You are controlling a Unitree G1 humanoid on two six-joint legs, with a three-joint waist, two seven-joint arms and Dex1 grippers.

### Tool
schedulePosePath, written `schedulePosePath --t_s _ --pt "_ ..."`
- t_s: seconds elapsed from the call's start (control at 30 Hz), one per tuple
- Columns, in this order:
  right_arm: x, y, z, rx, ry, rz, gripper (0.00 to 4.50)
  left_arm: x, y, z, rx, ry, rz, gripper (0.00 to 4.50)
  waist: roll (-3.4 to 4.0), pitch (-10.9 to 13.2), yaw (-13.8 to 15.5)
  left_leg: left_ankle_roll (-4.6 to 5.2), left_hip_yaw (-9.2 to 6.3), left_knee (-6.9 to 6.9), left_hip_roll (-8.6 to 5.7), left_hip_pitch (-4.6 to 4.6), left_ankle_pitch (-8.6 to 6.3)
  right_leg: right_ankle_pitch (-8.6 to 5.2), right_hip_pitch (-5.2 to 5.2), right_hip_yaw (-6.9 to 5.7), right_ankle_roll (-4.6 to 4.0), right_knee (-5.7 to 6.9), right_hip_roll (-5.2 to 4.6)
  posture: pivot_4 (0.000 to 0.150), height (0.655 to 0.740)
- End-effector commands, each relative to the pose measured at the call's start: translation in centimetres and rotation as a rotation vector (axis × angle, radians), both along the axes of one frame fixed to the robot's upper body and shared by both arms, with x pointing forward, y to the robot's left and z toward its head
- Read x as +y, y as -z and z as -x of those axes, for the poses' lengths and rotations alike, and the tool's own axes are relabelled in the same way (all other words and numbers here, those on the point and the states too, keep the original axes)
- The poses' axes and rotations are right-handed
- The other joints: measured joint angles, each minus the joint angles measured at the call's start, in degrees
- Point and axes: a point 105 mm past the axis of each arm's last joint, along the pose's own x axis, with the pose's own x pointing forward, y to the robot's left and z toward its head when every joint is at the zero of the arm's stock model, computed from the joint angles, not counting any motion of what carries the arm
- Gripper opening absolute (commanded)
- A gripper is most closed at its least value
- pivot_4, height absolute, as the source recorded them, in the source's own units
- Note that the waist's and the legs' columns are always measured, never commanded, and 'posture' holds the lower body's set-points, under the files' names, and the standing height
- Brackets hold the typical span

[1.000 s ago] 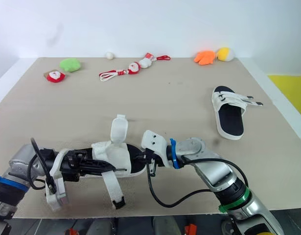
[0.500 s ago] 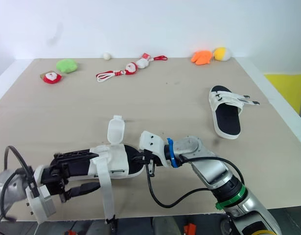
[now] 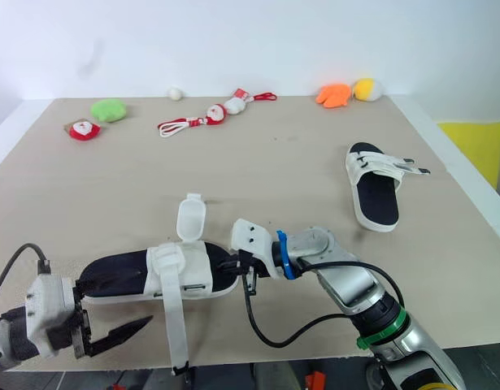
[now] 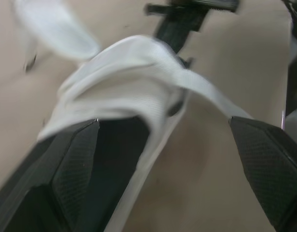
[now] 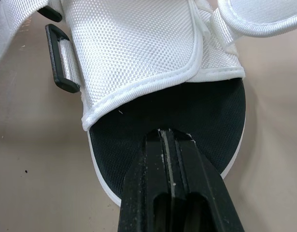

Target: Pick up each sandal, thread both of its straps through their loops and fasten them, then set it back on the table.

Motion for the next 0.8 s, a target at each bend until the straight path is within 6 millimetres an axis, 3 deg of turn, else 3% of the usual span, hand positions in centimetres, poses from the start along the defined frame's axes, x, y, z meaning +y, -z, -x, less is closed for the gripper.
schedulePosePath --t_s 0.03,0.3,0.47,0.73,0.8 --pt "-0.6 2.9 0.4 0.094 0.033 0.082 0.0 -1.0 -1.1 1.0 0.229 0.047 0.157 4.43 -0.03 -0.01 -0.05 0.01 0.01 0.0 0.02 0.01 -0.03 -0.02 -0.02 0.0 -0.01 0.0 0.01 0.15 0.74" --pt "-0.7 2.8 0.3 0.092 0.038 0.083 0.0 -0.3 -1.5 4.0 0.649 0.188 0.259 4.43 0.0 0.02 -0.26 -0.04 0.15 0.0 0.1 0.09 -0.23 -0.13 -0.1 0.01 -0.15 0.0 0.08 0.15 0.74" --pt "-0.7 2.7 0.2 0.09 0.041 0.082 0.0 -1.1 0.4 3.7 0.635 0.18 0.17 4.43 0.03 0.02 -0.29 -0.12 0.17 0.02 0.08 0.11 -0.28 -0.13 -0.12 0.03 -0.17 -0.01 0.07 0.15 0.74" --pt "-0.6 2.3 0.1 0.084 0.055 0.076 0.0 -5.6 4.2 2.1 0.587 0.21 0.141 4.43 -0.02 -0.12 -0.32 -0.16 0.19 0.05 0.06 0.14 -0.31 -0.13 0.13 0.14 -0.16 -0.03 0.13 0.15 0.74" --pt "-0.7 2.3 0.0 0.083 0.062 0.076 0.0 -6.1 4.7 2.0 0.585 0.207 0.142 3.93 -0.16 -0.18 -0.36 -0.16 0.19 0.05 0.13 0.13 -0.31 -0.1 0.15 0.17 -0.12 -0.03 0.22 0.15 0.74"
